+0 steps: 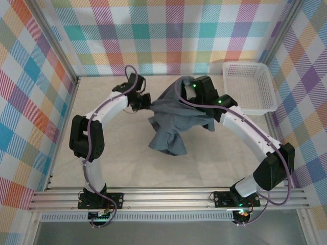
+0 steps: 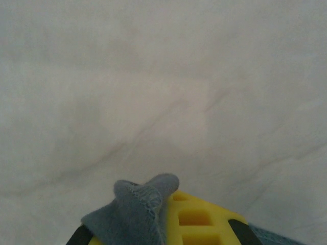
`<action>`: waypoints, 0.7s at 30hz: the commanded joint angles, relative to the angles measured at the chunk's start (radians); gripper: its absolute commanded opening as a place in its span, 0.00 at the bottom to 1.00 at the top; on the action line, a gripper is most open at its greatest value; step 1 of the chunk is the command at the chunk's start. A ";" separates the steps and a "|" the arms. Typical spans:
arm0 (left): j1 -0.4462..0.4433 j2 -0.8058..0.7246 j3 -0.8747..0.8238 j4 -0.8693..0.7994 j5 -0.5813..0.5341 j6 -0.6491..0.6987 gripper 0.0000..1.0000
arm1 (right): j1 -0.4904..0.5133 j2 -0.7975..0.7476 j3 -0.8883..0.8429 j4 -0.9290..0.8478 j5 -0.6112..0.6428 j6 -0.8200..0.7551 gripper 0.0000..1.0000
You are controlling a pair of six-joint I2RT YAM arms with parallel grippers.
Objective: Fold the inside-out t-shirt
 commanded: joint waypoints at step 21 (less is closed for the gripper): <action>-0.173 -0.251 0.036 0.060 0.325 0.155 0.83 | -0.115 -0.015 0.106 0.184 -0.231 0.263 0.00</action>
